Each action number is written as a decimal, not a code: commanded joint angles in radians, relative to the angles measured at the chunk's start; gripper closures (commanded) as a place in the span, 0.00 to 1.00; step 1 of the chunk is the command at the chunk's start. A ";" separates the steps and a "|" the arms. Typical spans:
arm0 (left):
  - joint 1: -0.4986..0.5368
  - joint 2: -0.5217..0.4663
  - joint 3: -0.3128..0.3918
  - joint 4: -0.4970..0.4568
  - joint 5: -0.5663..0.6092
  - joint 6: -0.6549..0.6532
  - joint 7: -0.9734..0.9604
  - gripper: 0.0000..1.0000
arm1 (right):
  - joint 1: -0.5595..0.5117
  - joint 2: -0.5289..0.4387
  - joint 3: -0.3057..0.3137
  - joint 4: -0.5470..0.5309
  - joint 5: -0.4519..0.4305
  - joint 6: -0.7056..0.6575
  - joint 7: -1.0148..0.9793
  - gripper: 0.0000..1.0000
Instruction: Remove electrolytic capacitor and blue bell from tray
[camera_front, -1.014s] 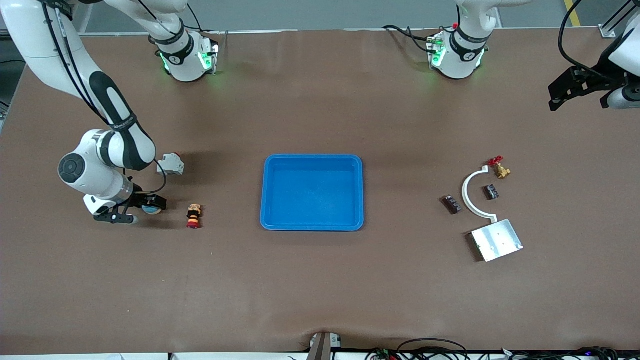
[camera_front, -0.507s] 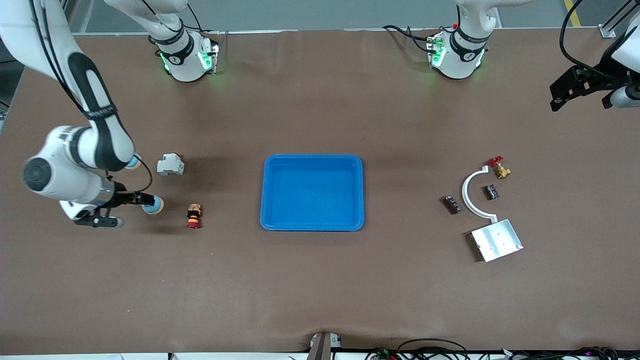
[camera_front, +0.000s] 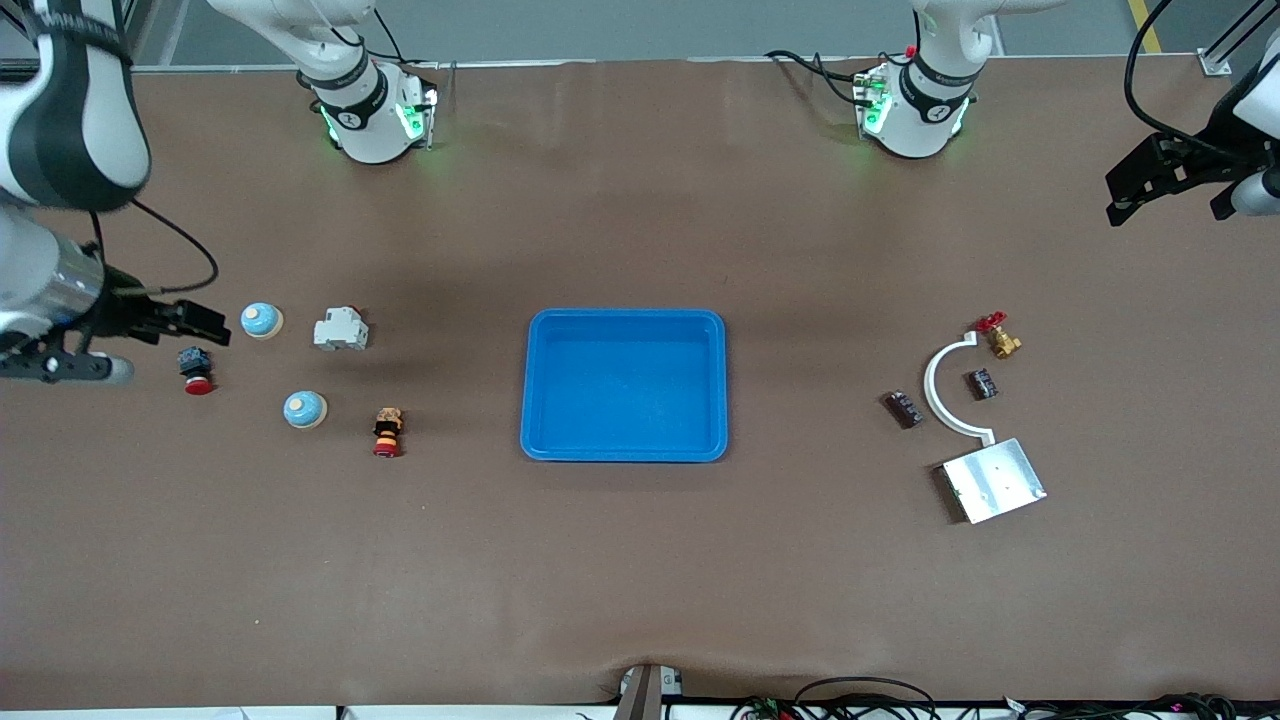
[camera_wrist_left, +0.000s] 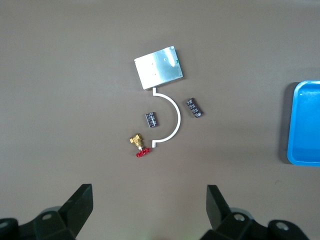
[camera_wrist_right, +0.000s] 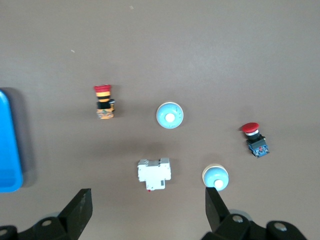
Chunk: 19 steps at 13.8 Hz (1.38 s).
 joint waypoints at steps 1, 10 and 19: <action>-0.001 -0.004 0.001 0.005 -0.022 0.006 0.012 0.00 | 0.024 -0.077 0.000 -0.003 -0.022 -0.042 0.040 0.00; -0.004 -0.007 -0.010 0.009 -0.020 0.005 0.005 0.00 | 0.007 -0.106 -0.015 0.171 -0.007 -0.213 0.052 0.00; -0.005 -0.011 -0.021 0.007 -0.020 0.003 0.004 0.00 | -0.013 -0.117 -0.013 0.171 -0.006 -0.211 0.051 0.00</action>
